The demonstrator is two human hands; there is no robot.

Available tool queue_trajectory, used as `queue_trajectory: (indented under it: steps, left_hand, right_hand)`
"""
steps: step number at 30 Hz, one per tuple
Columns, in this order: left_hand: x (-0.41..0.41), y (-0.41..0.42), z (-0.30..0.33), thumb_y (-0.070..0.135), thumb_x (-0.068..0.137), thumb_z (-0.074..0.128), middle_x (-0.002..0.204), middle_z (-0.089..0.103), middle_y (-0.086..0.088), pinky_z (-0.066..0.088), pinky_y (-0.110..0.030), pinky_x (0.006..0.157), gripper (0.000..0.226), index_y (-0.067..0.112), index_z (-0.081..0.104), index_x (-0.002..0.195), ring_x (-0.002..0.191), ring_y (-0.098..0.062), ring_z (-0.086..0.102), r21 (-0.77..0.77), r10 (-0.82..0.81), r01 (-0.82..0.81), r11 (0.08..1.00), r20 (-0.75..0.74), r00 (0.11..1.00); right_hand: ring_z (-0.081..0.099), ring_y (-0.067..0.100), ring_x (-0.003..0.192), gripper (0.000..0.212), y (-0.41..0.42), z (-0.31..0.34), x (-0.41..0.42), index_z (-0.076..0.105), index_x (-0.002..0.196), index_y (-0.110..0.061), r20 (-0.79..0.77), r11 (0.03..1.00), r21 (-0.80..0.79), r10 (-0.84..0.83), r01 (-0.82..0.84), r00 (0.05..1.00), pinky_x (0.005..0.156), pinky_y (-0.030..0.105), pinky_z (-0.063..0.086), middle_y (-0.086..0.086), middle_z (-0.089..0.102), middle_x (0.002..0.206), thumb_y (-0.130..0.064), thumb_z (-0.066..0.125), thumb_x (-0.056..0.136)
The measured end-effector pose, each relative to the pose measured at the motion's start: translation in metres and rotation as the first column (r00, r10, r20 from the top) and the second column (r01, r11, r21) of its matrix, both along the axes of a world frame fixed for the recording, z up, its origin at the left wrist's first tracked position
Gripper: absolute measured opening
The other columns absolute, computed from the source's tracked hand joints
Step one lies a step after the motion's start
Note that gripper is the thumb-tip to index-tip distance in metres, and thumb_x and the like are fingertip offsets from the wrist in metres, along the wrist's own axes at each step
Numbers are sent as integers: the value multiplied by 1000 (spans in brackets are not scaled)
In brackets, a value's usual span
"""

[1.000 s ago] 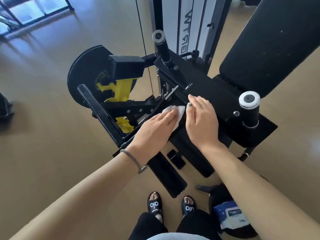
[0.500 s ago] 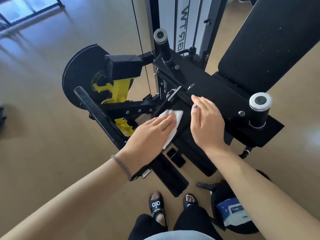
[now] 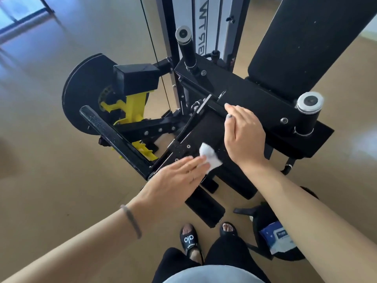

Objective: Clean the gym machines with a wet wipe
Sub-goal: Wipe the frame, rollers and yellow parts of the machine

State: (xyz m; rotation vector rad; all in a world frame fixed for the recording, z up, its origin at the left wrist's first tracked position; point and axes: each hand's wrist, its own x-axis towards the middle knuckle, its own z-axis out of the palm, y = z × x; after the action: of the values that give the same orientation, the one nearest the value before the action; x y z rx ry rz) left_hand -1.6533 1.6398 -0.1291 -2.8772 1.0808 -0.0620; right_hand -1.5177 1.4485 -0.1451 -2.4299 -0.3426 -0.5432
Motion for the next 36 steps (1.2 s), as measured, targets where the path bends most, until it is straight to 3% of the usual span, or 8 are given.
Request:
queue_trajectory:
  steps: [2, 6, 9, 14, 16, 19, 30, 36]
  left_hand:
    - [-15, 14, -10, 3, 92, 51, 157, 41, -6, 26, -38, 122, 56, 7, 47, 148, 152, -23, 25, 34, -49, 49, 998, 0, 999]
    - [5, 8, -14, 1, 95, 48, 163, 28, -5, 23, -36, 123, 62, 10, 35, 155, 151, -20, 25, -104, 44, -41, 994, 24, 999]
    - [11, 12, -9, -2, 92, 57, 158, 38, -6, 33, -36, 120, 62, 9, 42, 151, 145, -19, 38, -164, 103, -100, 981, 13, 995]
    - [-39, 59, -13, 10, 104, 36, 152, 48, -7, 41, -38, 114, 43, 6, 53, 143, 141, -21, 45, -206, 75, -80, 975, -30, 997]
    - [-50, 77, -15, 0, 96, 52, 149, 52, -6, 46, -40, 110, 44, 4, 58, 139, 138, -21, 50, -253, 129, -128, 959, -13, 992]
    - [-40, 74, -15, 1, 89, 61, 145, 56, -8, 43, -39, 113, 46, 2, 61, 135, 135, -22, 53, -248, 210, -195, 949, 34, 977]
    - [-86, 88, -28, 17, 99, 46, 144, 56, -9, 48, -39, 109, 40, 1, 64, 131, 130, -24, 57, -340, 344, -319, 885, 15, 939]
    - [-71, 58, -39, 10, 88, 73, 140, 60, -10, 46, -36, 109, 40, 1, 68, 126, 130, -23, 56, -416, 339, -299, 859, 24, 940]
  right_hand:
    - [60, 22, 122, 44, 2, 0, 0, 67, 129, -6, 12, 1000, 9, -18, 17, 1000, 108, 33, 41, 5, 71, 123, -19, 35, 102]
    - [61, 21, 121, 44, 2, 0, 1, 67, 130, -6, 23, 1000, -19, -17, 17, 1000, 108, 33, 42, 5, 71, 124, -19, 34, 103]
    - [60, 20, 121, 44, 2, 0, -1, 66, 130, -6, 32, 999, -30, -19, 20, 999, 108, 31, 40, 5, 71, 125, -18, 34, 103]
    - [61, 21, 119, 43, 4, 0, -1, 67, 129, -5, 42, 998, -33, -47, 49, 998, 108, 31, 38, 6, 71, 123, -17, 35, 102]
    - [62, 21, 117, 44, 5, 0, 0, 68, 128, -5, 53, 998, -41, -51, 53, 997, 108, 34, 41, 5, 72, 122, -18, 34, 102]
    - [63, 21, 115, 45, 9, -1, 0, 68, 127, -6, 63, 996, -61, -68, 71, 996, 109, 37, 42, 5, 72, 123, -19, 33, 102]
    - [66, 22, 114, 45, 13, -7, 2, 71, 122, -6, 116, 991, -54, -117, 123, 986, 110, 42, 42, 5, 73, 121, -17, 33, 101]
    - [64, 23, 118, 48, 10, -8, 2, 69, 126, -6, 107, 992, -83, -89, 98, 990, 112, 42, 39, 6, 71, 126, -20, 30, 102]
